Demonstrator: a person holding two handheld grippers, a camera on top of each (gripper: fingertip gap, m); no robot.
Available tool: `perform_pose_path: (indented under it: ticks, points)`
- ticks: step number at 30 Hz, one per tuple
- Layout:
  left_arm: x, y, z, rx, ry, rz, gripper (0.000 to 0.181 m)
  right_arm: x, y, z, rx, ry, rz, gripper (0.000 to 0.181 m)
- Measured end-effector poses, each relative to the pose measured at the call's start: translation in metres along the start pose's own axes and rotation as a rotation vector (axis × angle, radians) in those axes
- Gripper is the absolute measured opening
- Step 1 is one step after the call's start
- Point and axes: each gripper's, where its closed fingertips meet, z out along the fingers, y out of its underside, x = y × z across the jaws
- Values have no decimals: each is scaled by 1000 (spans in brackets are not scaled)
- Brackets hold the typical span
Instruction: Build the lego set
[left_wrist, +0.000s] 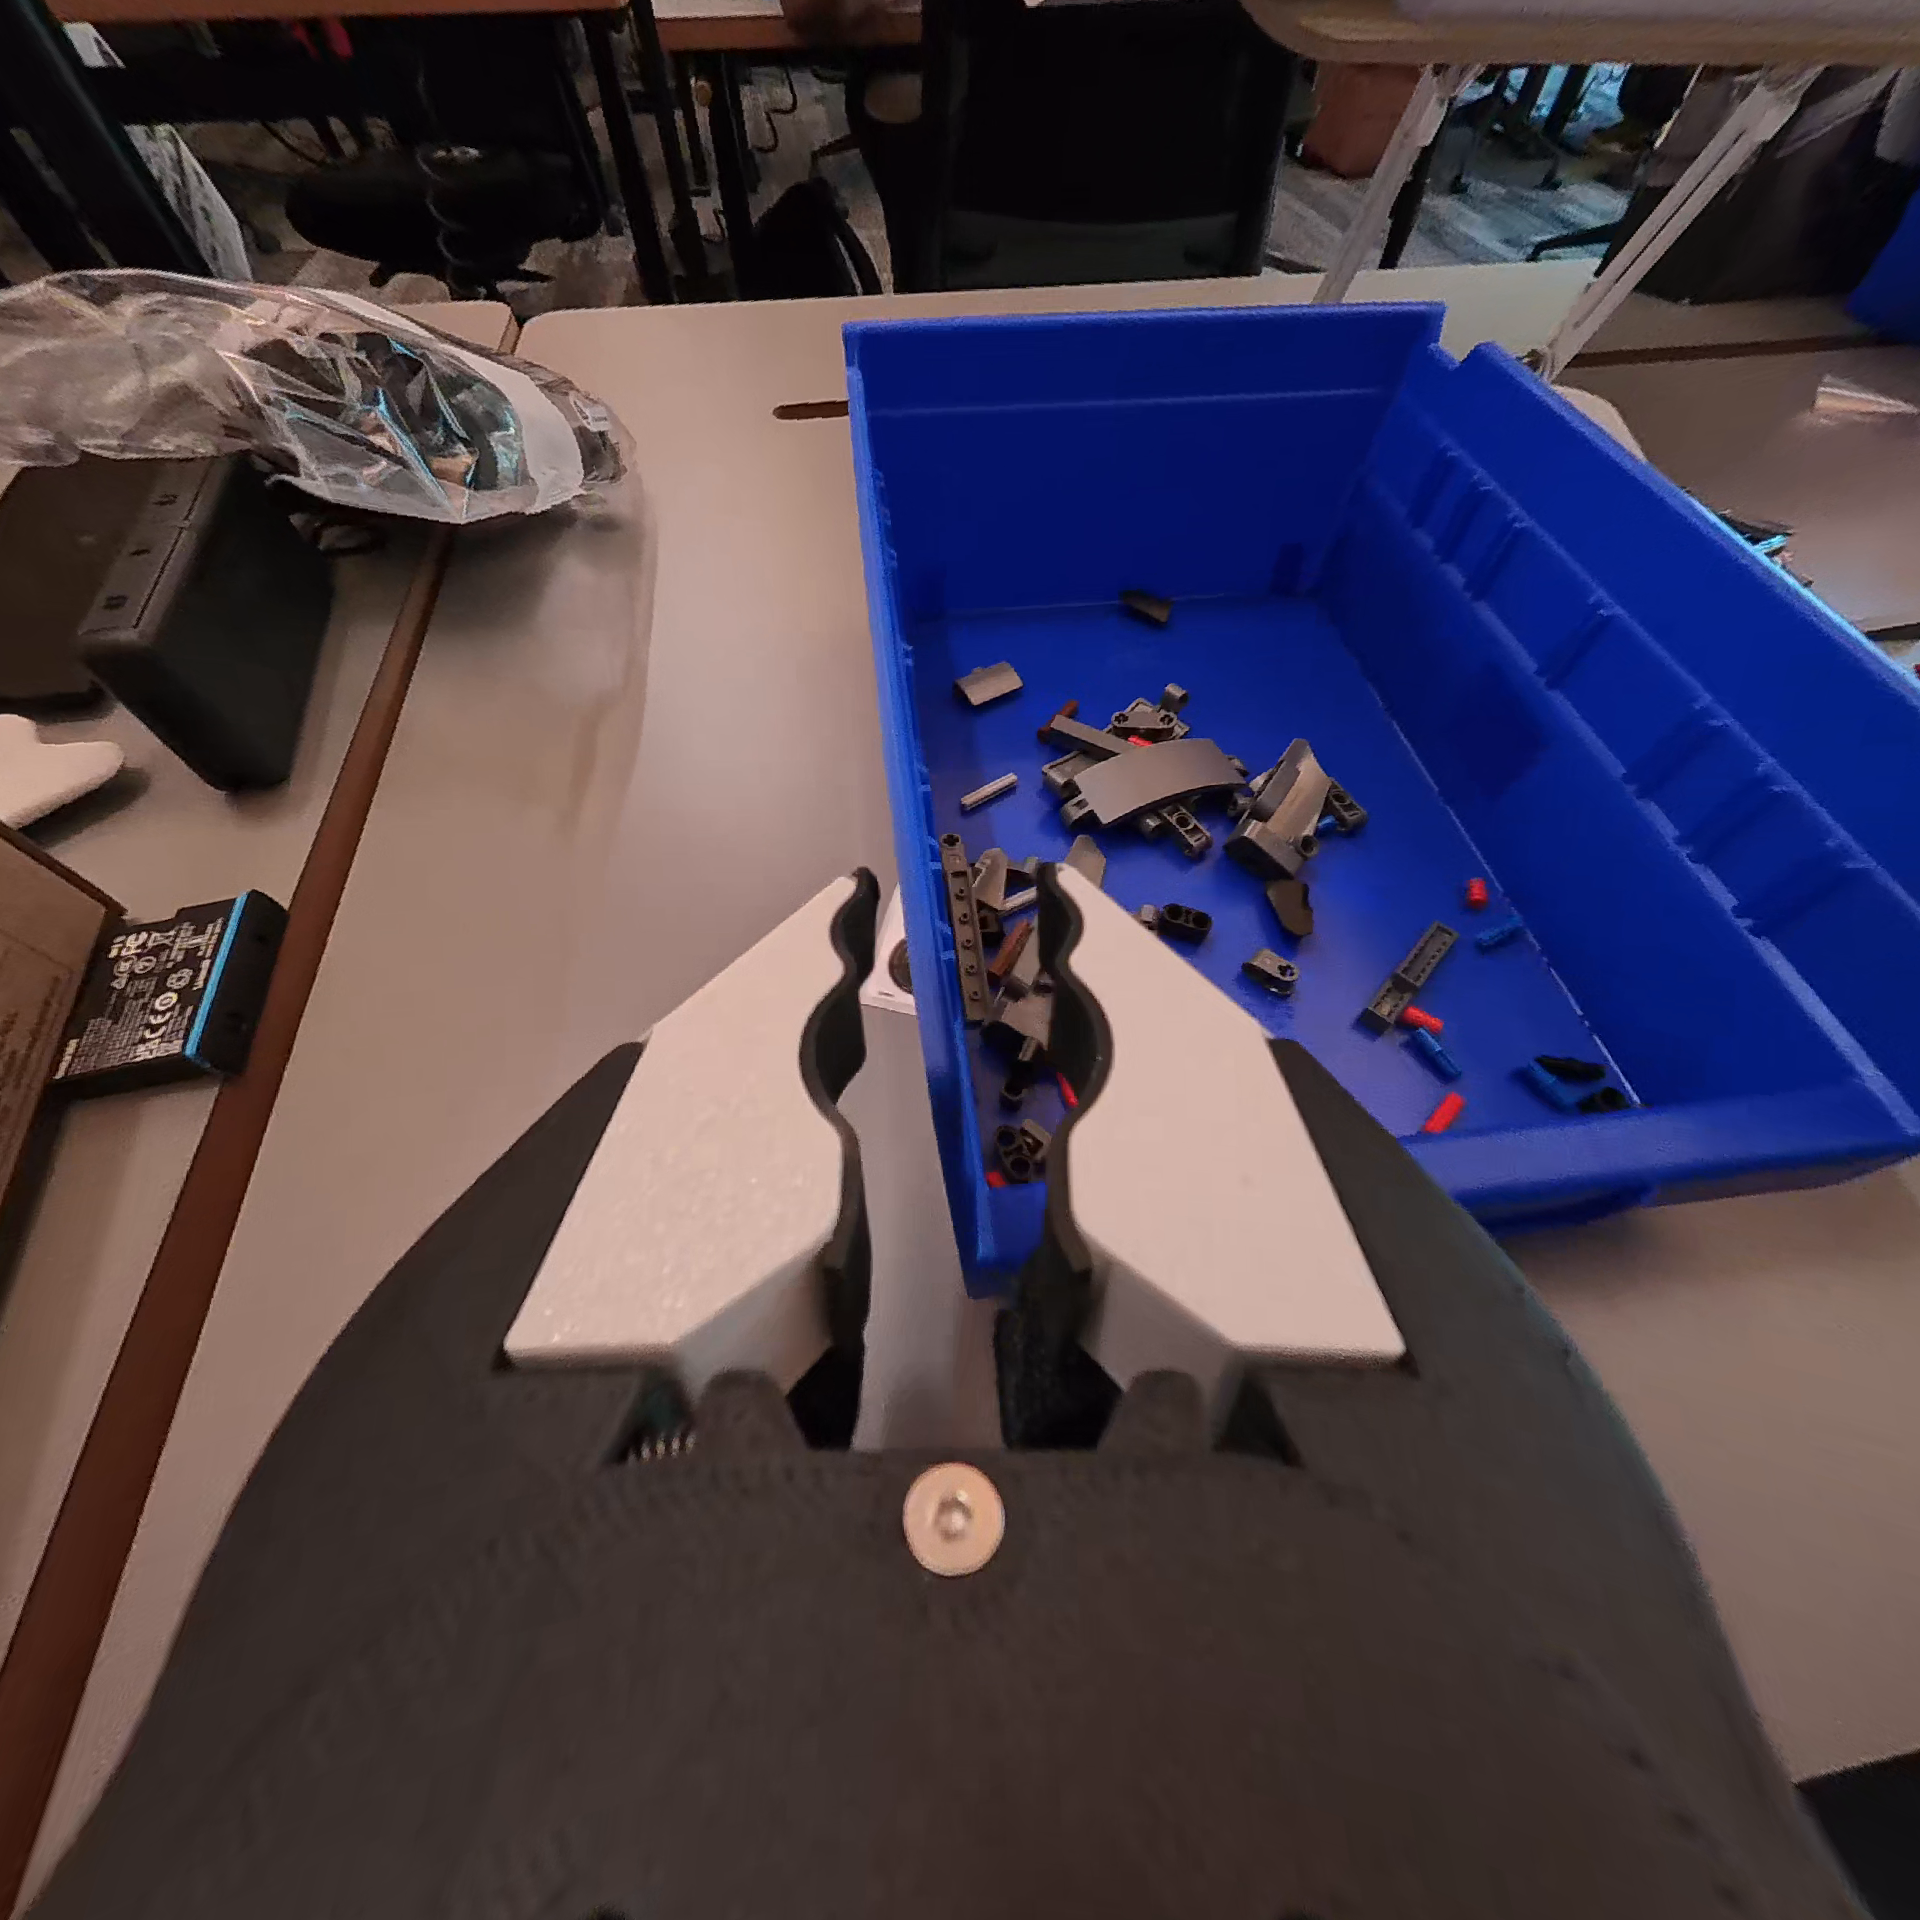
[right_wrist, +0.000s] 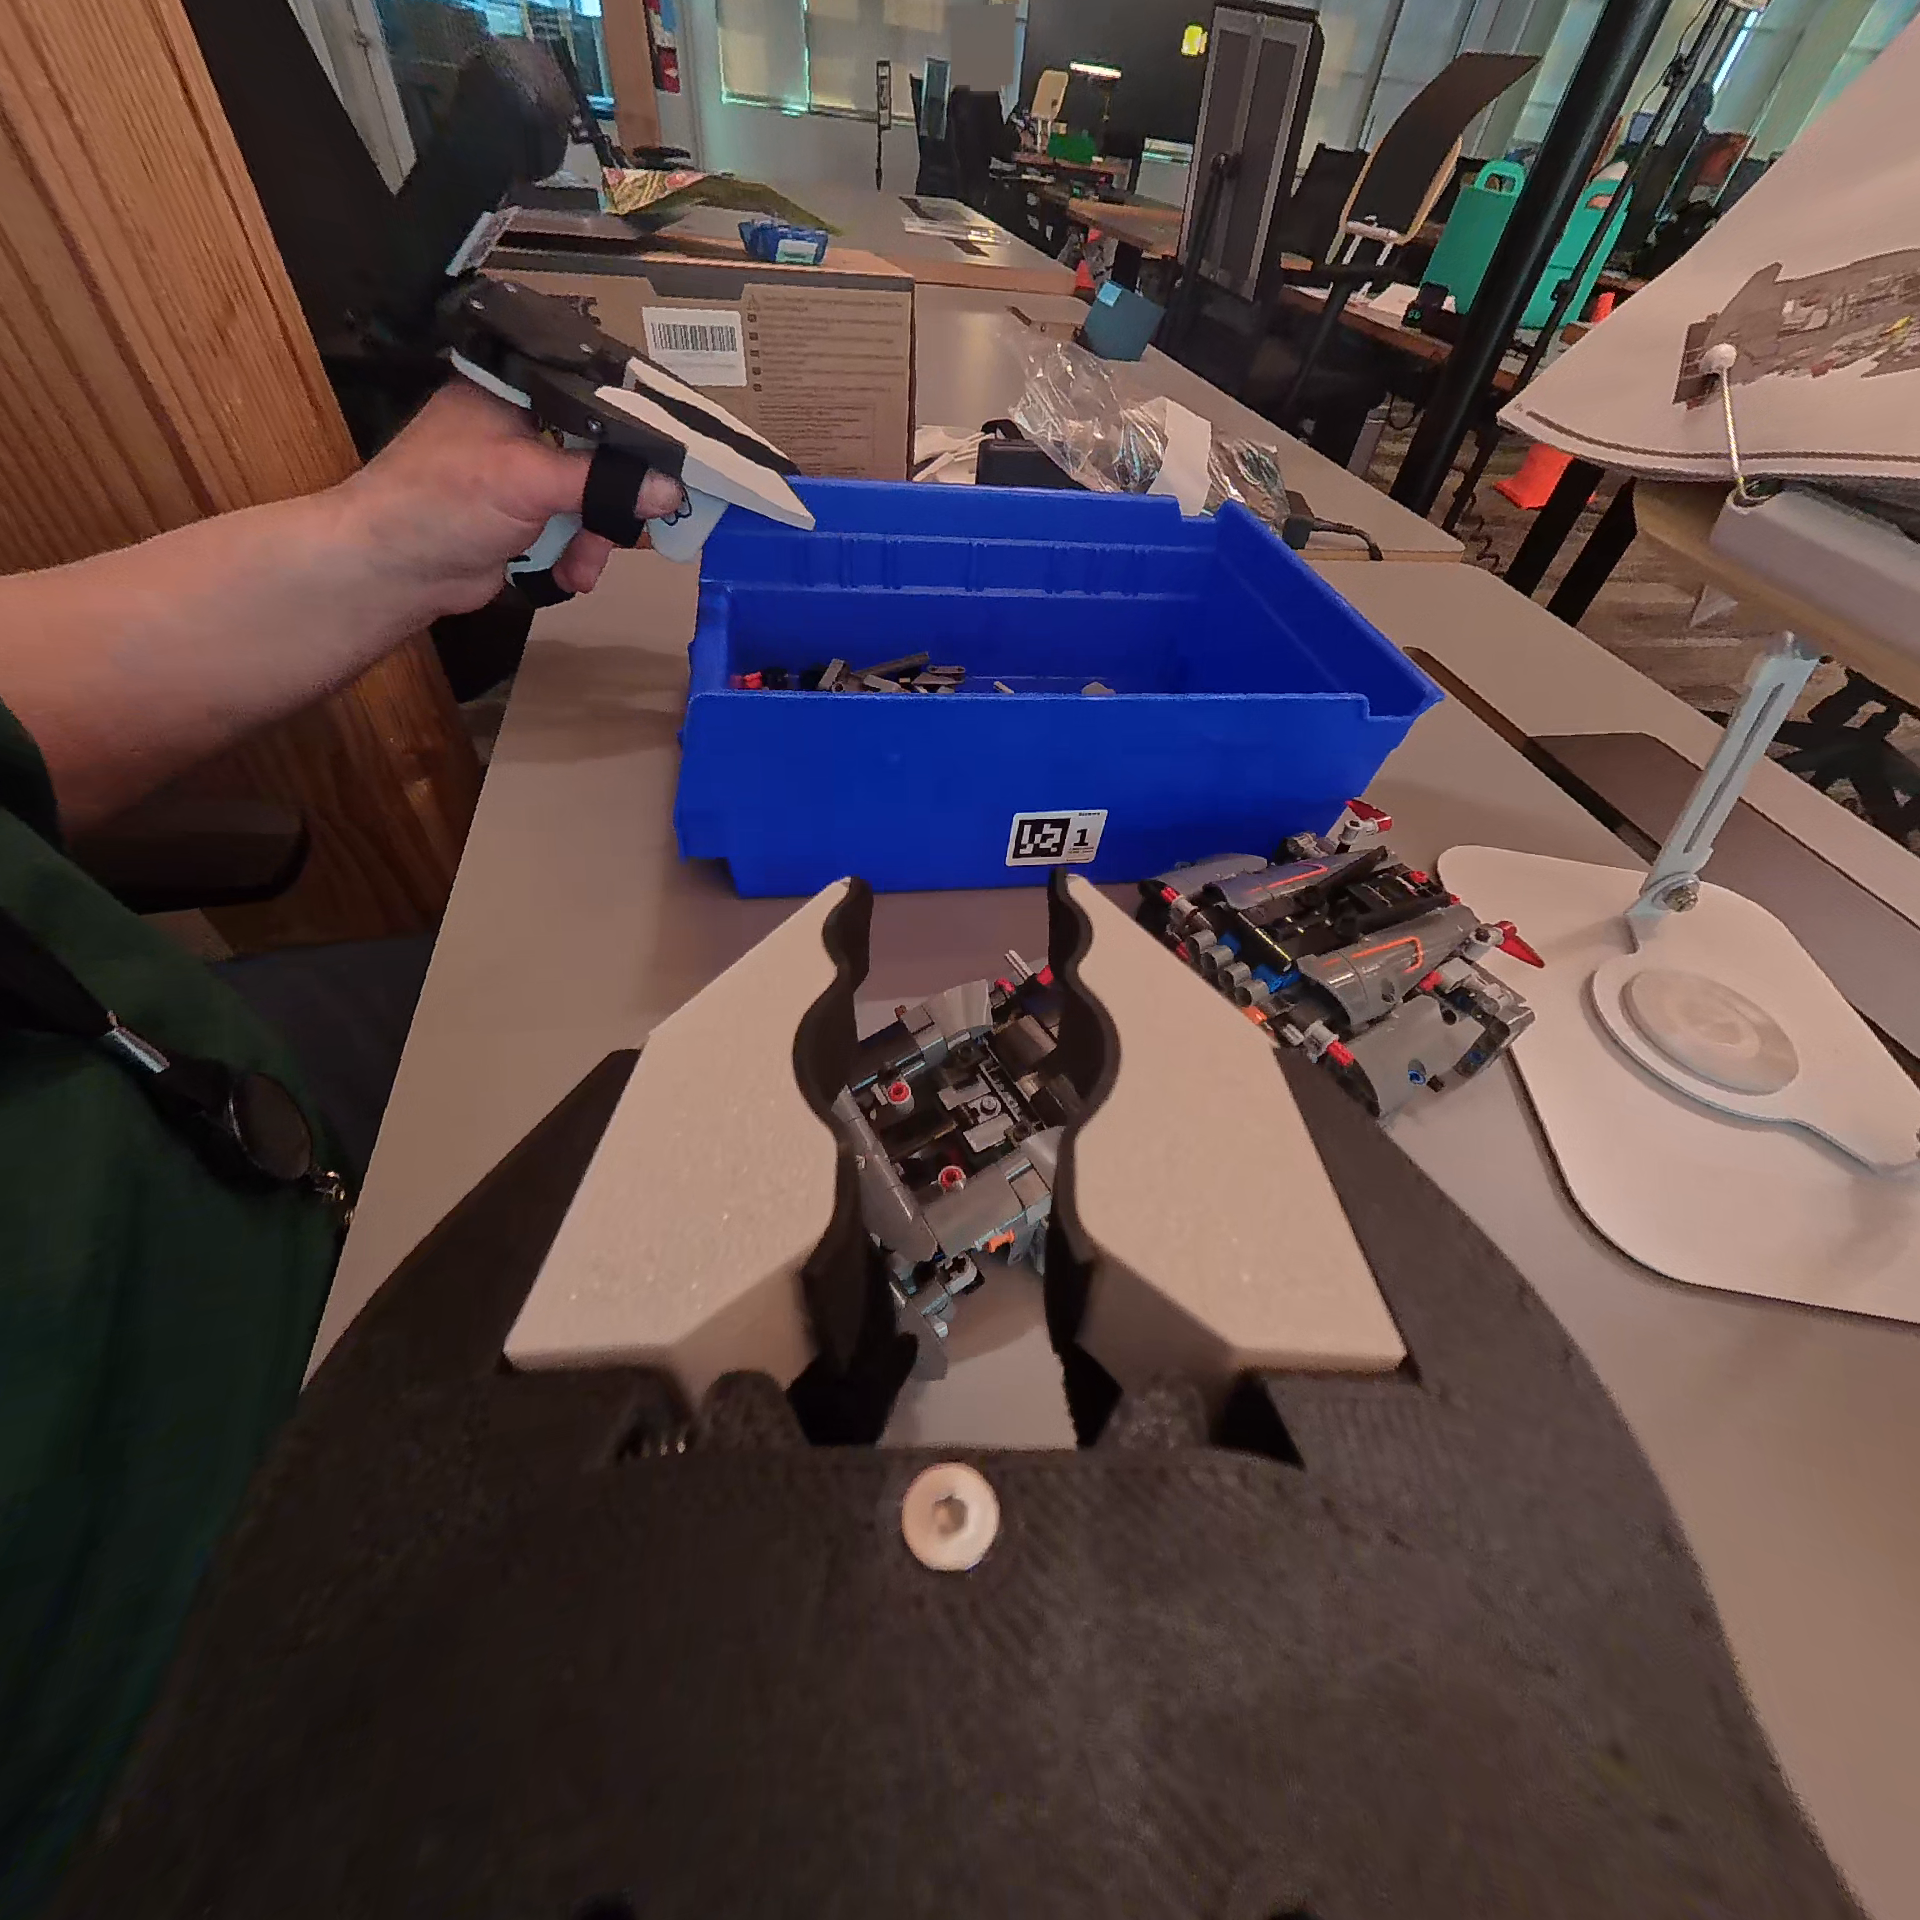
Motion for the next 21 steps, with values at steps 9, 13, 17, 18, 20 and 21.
perform_pose_path:
  ticks: [9, 13, 17, 18, 20, 21]
  points:
    - [3, -10, -1, -17, -78, 93, 31, 10, 3, -21, 17, 47, -4, 32]
    - [5, -27, -2, 24, -122, 144, 32, 15, 9, -40, 17, 86, -4, 30]
    - [26, -50, 2, 82, -97, 185, 32, 20, 22, -56, -1, 133, 7, 30]
    - [35, -55, 5, 85, -77, 206, 32, 20, 24, -60, -6, 139, 4, 30]
    - [56, -61, 12, 73, -36, 259, 32, 20, 29, -68, -11, 151, -14, 30]
    - [66, -62, 16, 62, -16, 289, 33, 18, 30, -72, -16, 150, -22, 30]
